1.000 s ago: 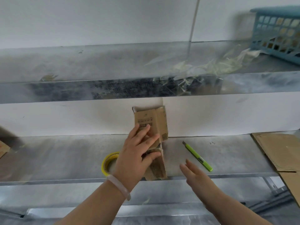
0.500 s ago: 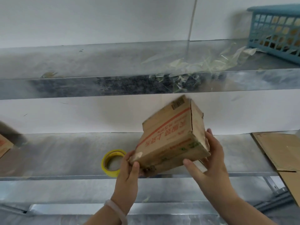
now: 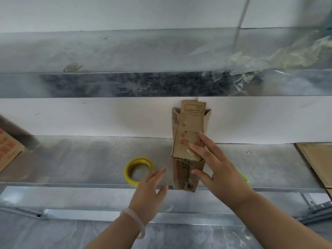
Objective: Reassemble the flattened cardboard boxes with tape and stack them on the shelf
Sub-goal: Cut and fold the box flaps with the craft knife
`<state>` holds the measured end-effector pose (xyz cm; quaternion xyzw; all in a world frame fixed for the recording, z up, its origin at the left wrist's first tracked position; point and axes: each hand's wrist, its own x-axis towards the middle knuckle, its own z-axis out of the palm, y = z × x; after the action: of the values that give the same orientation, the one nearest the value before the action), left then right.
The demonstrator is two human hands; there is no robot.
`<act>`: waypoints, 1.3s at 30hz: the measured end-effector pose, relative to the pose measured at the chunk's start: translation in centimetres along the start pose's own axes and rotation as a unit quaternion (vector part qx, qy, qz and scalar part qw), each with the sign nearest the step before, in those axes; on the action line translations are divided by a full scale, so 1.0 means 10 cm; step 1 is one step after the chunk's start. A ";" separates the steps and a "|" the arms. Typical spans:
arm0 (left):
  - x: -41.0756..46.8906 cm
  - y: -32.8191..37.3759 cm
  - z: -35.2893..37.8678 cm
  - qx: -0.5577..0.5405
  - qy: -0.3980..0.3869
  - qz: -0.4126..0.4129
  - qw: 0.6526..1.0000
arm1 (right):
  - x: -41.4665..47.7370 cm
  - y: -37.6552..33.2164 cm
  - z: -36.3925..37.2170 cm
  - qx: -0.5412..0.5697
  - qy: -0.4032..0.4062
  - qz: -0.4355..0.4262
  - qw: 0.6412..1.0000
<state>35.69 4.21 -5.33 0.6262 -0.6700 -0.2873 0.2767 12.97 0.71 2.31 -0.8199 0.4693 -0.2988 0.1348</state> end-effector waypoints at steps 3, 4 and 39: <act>0.02 -0.30 -0.22 0.144 0.115 0.042 0.982 | 0.02 -0.01 -0.03 -0.029 0.001 0.001 1.000; 0.04 -0.42 -0.28 0.185 0.119 0.045 0.975 | 0.00 -0.03 -0.04 -0.043 0.003 0.003 0.999; 0.18 0.69 -1.46 0.157 0.121 0.317 0.928 | 0.69 -1.43 -0.36 -0.082 -0.032 0.191 0.978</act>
<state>41.50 2.17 9.68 0.4469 -0.8315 0.0019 0.3300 23.26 2.52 14.85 -0.7324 0.6357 -0.2017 0.1371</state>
